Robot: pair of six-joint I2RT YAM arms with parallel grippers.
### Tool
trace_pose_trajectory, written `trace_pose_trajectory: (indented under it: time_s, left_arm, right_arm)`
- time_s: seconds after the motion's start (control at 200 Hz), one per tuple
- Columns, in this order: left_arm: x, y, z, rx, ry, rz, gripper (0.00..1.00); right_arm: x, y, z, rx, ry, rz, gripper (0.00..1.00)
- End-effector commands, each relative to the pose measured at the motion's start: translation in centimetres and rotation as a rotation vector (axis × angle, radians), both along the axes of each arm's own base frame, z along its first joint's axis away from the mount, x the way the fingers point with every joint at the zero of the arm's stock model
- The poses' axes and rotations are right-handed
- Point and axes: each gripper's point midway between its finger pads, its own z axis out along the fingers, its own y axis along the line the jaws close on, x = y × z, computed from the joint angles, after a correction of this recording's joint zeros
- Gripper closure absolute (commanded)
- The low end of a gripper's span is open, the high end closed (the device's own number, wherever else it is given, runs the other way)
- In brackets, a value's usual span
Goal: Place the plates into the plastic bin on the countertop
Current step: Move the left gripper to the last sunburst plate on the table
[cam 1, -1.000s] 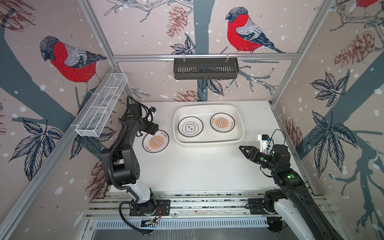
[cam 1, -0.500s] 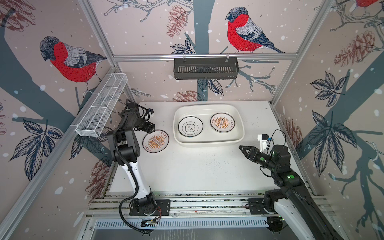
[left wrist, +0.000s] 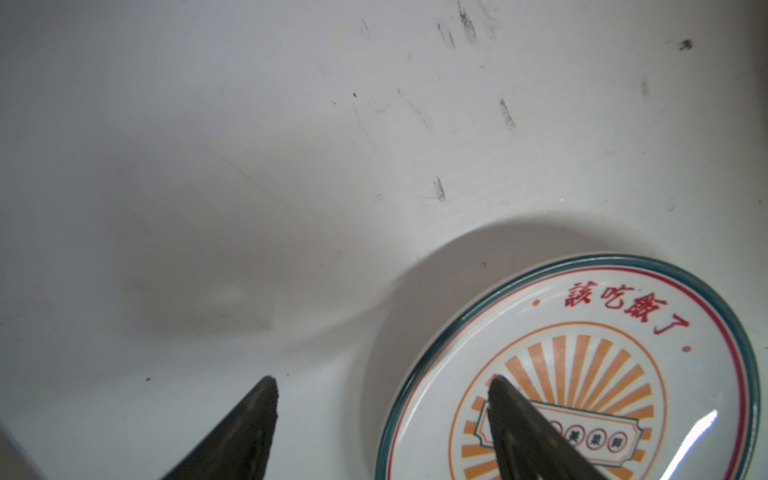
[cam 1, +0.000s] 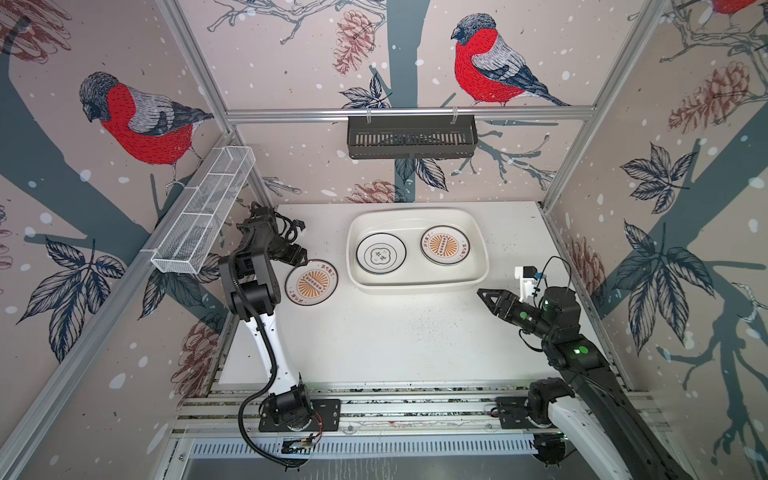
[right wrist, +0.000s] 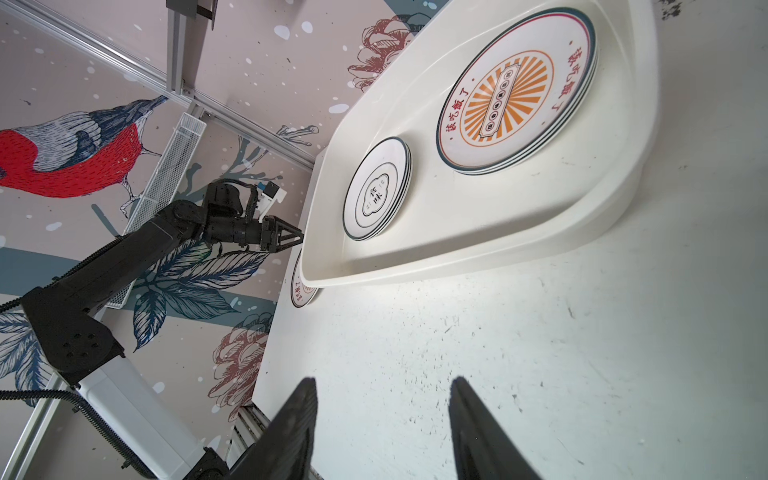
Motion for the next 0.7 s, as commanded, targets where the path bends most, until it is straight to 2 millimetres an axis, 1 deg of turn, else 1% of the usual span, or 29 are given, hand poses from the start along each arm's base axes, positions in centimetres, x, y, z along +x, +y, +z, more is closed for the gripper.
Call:
trace_pose_trajectory:
  time_s: [0.0, 0.06, 0.19, 0.325, 0.465, 0.695]
  left_arm:
    - [-1.4, -1.1, -0.6, -0.055, 0.063, -0.042, 0.22]
    - [-1.9, -1.2, -0.9, -0.062, 0.083, -0.054, 0.23]
    - [-2.1, -1.3, -1.2, -0.063, 0.095, -0.066, 0.23]
    - [-2.5, -1.4, -1.2, -0.063, 0.105, -0.075, 0.26]
    - [-3.3, -1.2, -1.3, -0.061, 0.124, -0.096, 0.28]
    - [-4.6, -1.8, -0.8, -0.093, 0.141, -0.135, 0.31]
  right_arm:
    - [0.3, -0.1, 0.5, 0.010, -0.018, -0.013, 0.47]
    - [0.3, -0.1, 0.5, 0.011, -0.016, -0.014, 0.47]
    - [0.4, 0.0, 0.5, 0.011, -0.017, -0.012, 0.47]
    - [0.4, -0.1, 0.4, 0.011, -0.014, -0.014, 0.47]
    - [0.5, -0.1, 0.5, 0.013, -0.012, -0.018, 0.47]
    - [0.6, -0.1, 0.4, 0.013, -0.006, -0.018, 0.48]
